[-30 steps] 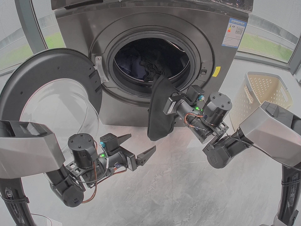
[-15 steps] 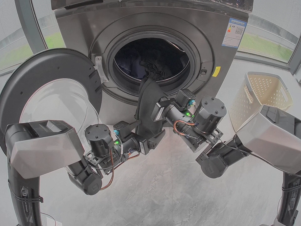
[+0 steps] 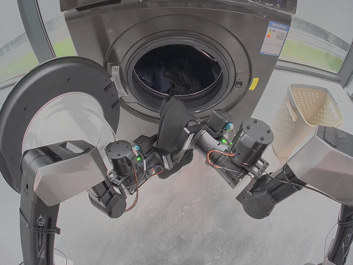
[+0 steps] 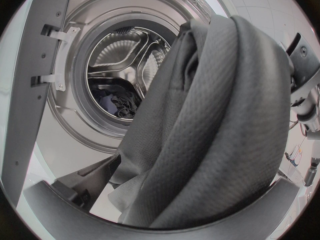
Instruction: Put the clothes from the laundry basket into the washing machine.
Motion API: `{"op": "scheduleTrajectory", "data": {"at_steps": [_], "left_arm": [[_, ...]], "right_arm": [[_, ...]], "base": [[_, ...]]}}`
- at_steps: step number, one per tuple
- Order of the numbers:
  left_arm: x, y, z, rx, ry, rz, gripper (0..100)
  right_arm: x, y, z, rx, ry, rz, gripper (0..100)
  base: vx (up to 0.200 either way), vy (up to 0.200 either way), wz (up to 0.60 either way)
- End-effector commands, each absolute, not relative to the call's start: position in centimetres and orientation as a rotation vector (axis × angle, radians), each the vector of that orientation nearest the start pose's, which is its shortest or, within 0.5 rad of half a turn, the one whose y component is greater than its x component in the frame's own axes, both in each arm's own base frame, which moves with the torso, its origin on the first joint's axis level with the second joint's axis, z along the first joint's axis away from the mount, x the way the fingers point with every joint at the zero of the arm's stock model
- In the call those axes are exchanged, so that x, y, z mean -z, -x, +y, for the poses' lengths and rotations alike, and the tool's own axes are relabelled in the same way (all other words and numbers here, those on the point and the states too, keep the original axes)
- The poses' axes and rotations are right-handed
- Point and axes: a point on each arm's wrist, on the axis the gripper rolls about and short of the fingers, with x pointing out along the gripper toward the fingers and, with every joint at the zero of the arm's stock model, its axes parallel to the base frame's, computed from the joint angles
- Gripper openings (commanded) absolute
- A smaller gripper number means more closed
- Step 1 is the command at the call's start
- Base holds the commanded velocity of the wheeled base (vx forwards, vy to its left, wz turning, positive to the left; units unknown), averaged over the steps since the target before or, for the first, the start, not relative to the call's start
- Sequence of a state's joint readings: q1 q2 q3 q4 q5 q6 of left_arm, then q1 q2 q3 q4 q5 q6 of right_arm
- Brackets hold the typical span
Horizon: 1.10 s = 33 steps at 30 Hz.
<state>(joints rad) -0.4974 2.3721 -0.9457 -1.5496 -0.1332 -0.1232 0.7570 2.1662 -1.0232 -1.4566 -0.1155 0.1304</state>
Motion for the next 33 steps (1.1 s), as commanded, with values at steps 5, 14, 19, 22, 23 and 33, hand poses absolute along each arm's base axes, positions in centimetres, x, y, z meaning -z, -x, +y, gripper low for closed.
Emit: {"op": "scheduleTrajectory", "data": {"at_steps": [5,14,19,22,23,33], "left_arm": [[-5.2,-37.2,-21.2,0.649,0.148,-0.091,100],[-4.9,-38.2,-21.0,0.597,0.157,-0.111,0],[-4.6,-38.8,-21.2,0.587,0.162,-0.125,0],[-4.4,-39.1,-20.8,0.56,0.176,-0.119,0],[-4.4,-39.0,-20.7,0.555,0.181,-0.118,0],[-7.9,-37.5,-19.4,0.545,0.195,-0.152,0]], "right_arm": [[-15.6,-29.0,27.9,-0.671,-0.268,-0.248,0],[-15.6,-28.8,28.0,-0.674,-0.268,-0.246,0],[-15.5,-28.8,27.9,-0.674,-0.27,-0.242,0],[-15.5,-28.7,27.3,-0.665,-0.27,-0.24,0],[-15.3,-28.9,26.9,-0.655,-0.27,-0.236,0],[-14.2,-32.1,22.9,-0.53,-0.262,-0.213,0]], "base": [[0.0,0.0,0.0],[0.0,0.0,0.0],[0.0,0.0,0.0],[0.0,0.0,0.0],[0.0,0.0,0.0],[0.0,0.0,0.0]]}}
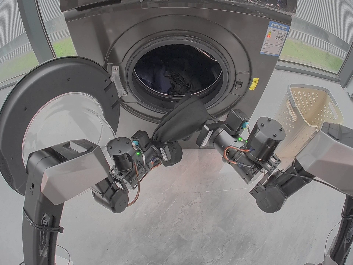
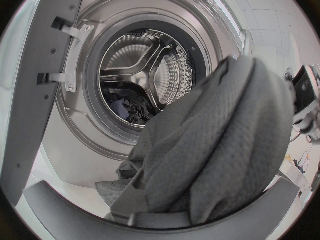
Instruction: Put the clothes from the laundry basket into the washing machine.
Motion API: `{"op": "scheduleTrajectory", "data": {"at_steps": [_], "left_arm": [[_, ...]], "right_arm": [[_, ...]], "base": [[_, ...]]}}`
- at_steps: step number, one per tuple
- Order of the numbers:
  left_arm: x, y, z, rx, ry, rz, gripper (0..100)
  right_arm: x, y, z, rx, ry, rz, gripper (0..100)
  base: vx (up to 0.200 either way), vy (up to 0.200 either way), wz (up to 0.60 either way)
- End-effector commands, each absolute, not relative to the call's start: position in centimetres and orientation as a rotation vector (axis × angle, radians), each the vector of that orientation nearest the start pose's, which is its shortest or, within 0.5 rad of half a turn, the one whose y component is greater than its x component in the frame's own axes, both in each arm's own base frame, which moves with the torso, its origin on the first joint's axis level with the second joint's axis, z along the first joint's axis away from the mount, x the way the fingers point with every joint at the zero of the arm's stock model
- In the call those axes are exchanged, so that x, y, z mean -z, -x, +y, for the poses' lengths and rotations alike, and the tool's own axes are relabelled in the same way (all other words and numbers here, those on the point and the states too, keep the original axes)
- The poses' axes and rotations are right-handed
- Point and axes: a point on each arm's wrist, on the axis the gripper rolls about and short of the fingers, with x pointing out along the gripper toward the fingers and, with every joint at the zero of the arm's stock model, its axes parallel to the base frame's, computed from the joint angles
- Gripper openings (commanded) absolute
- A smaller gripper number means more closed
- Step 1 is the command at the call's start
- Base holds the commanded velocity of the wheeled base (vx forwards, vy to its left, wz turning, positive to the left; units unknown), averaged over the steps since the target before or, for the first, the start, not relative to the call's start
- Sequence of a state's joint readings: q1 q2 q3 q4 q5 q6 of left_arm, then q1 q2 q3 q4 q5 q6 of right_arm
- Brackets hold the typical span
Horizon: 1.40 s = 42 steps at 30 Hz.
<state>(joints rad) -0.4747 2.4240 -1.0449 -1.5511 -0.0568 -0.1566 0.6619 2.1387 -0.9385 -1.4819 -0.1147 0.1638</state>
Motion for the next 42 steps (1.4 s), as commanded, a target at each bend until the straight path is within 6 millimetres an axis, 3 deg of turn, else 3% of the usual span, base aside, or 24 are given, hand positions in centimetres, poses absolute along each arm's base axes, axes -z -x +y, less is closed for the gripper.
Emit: {"op": "scheduleTrajectory", "data": {"at_steps": [1,7,12,13,18,26,32,35,37,42], "left_arm": [[-8.0,-36.9,-19.3,0.549,0.193,-0.141,0],[-8.0,-36.1,-19.4,0.558,0.188,-0.119,0],[-9.0,-35.8,-19.2,0.558,0.196,-0.141,0],[-9.3,-35.6,-19.1,0.559,0.195,-0.146,0],[-10.3,-34.7,-18.7,0.563,0.197,-0.149,0],[-12.5,-32.2,-17.4,0.564,0.2,-0.159,0],[-12.1,-31.1,-17.7,0.547,0.197,-0.128,0],[-13.2,-28.6,-16.8,0.569,0.196,-0.121,0],[-13.4,-28.1,-16.5,0.57,0.192,-0.119,0],[-14.6,-24.5,-14.7,0.584,0.204,-0.103,0]], "right_arm": [[-13.6,-32.1,23.1,-0.533,-0.261,-0.195,0],[-12.5,-32.0,23.8,-0.546,-0.255,-0.167,0],[-11.8,-32.3,23.9,-0.545,-0.258,-0.149,0],[-11.9,-32.3,23.9,-0.545,-0.26,-0.15,100],[-11.5,-31.7,22.8,-0.531,-0.234,-0.118,100],[-11.9,-27.0,20.5,-0.575,-0.183,-0.03,100],[-10.3,-24.9,19.4,-0.589,-0.145,0.055,100],[-9.9,-23.4,17.7,-0.626,-0.117,0.067,100],[-9.8,-23.1,17.6,-0.635,-0.109,0.075,100],[-10.2,-21.8,16.9,-0.647,-0.101,0.08,100]], "base": [[0.0,0.0,0.0],[0.0,0.0,0.0],[0.0,0.0,0.0],[0.0,0.0,0.0],[0.0,0.0,0.0],[0.0,0.0,0.0],[0.0,0.0,0.0],[0.0,0.0,0.0],[0.0,0.0,0.0],[0.0,0.0,0.0]]}}
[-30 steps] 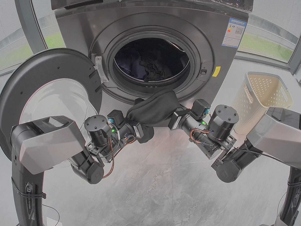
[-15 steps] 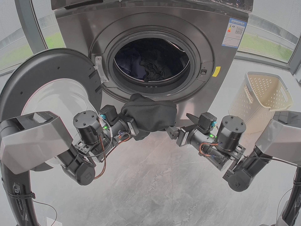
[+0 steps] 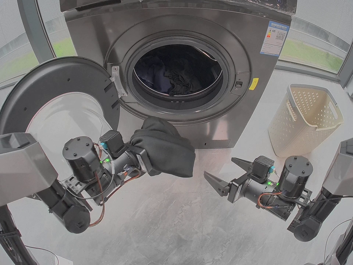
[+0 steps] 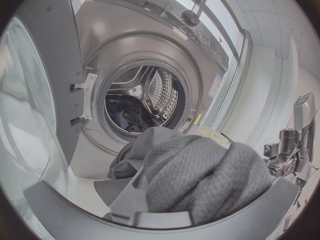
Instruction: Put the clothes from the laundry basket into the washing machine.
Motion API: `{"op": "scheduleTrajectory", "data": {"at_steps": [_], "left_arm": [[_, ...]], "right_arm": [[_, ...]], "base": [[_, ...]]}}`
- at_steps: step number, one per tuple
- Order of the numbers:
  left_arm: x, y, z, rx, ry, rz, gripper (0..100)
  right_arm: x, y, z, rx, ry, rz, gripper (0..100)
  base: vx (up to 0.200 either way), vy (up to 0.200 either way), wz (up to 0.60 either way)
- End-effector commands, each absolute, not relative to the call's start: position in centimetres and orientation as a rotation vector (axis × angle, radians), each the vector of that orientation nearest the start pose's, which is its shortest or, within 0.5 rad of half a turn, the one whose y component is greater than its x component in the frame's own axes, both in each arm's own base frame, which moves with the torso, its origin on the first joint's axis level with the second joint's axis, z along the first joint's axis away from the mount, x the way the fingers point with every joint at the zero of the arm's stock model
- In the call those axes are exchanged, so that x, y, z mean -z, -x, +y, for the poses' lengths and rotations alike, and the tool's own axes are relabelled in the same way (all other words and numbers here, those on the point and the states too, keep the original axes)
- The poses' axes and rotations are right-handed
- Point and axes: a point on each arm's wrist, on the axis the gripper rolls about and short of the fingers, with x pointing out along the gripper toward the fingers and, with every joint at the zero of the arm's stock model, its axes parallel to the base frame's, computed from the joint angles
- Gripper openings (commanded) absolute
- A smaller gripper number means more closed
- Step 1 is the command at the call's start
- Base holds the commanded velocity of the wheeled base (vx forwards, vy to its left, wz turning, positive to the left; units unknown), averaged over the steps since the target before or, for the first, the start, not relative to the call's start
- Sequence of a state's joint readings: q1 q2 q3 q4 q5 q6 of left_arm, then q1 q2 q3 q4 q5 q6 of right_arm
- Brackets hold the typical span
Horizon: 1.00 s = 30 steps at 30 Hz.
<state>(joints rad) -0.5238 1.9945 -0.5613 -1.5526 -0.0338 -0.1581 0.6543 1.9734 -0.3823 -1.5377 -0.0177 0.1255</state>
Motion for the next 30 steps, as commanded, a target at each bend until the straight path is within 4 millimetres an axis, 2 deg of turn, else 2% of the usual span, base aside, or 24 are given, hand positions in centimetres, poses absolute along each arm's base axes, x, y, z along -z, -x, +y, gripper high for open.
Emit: {"op": "scheduleTrajectory", "data": {"at_steps": [1,7,13,28,30], "left_arm": [[-14.9,-24.2,-14.5,0.59,0.213,-0.108,0],[-14.5,-23.7,-14.4,0.589,0.22,-0.087,0],[-13.9,-23.2,-14.7,0.605,0.213,-0.056,0],[-13.2,-22.4,-15.0,0.626,0.193,-0.023,0],[-13.1,-22.4,-15.1,0.629,0.192,-0.021,0]], "right_arm": [[-10.5,-21.6,16.8,-0.649,-0.103,0.071,100],[-10.9,-21.5,16.2,-0.634,-0.11,0.061,100],[-10.7,-23.2,14.2,-0.539,-0.109,0.061,100],[-10.4,-23.6,13.8,-0.514,-0.108,0.069,100],[-10.4,-23.6,13.7,-0.514,-0.108,0.07,100]], "base": [[0.0,0.0,0.0],[0.0,0.0,0.0],[0.0,0.0,0.0],[0.0,0.0,0.0],[0.2,0.0,0.0]]}}
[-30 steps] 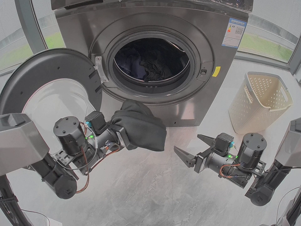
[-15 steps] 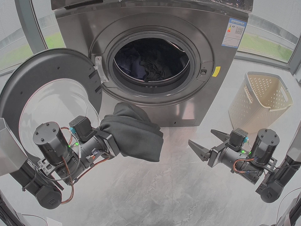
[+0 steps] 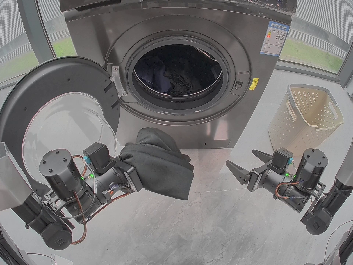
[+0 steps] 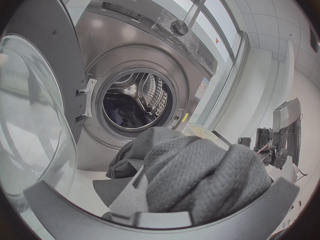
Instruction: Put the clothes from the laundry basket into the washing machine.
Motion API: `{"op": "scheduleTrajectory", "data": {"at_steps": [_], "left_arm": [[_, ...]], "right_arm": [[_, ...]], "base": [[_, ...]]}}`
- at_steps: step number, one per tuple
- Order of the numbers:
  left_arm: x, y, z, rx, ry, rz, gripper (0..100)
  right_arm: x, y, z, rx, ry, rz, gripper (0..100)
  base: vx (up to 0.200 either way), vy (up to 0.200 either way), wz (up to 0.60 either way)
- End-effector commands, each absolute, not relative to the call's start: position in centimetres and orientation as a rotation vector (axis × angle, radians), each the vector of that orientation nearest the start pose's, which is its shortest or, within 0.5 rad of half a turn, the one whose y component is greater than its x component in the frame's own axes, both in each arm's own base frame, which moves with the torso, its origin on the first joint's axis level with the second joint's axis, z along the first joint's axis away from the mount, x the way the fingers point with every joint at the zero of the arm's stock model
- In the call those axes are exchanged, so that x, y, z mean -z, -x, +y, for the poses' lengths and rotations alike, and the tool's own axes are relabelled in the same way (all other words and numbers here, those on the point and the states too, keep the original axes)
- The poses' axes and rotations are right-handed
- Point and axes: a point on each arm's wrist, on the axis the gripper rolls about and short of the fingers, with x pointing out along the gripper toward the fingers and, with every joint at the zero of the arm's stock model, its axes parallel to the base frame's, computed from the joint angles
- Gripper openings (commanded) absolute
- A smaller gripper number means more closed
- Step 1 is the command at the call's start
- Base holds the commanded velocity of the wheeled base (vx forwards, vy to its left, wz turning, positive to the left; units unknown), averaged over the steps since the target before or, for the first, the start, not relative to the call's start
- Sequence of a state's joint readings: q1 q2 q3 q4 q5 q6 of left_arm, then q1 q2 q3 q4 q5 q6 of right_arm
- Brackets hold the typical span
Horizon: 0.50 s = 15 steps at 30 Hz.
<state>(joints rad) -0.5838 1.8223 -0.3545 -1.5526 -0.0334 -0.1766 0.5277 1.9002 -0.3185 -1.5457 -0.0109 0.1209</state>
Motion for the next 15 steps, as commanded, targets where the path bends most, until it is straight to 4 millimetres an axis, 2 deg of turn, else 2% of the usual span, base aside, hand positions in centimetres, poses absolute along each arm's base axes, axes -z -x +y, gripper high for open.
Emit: {"op": "scheduleTrajectory", "data": {"at_steps": [1,15], "left_arm": [[-13.13,-22.36,-15.08,0.629,0.192,-0.021,0],[-12.63,-22.19,-15.06,0.63,0.185,0.001,0]], "right_arm": [[-10.36,-23.62,13.74,-0.514,-0.108,0.07,100],[-10.0,-23.34,13.72,-0.516,-0.102,0.09,100]], "base": [[0.2,0.0,0.0],[0.2,0.0,0.0]]}}
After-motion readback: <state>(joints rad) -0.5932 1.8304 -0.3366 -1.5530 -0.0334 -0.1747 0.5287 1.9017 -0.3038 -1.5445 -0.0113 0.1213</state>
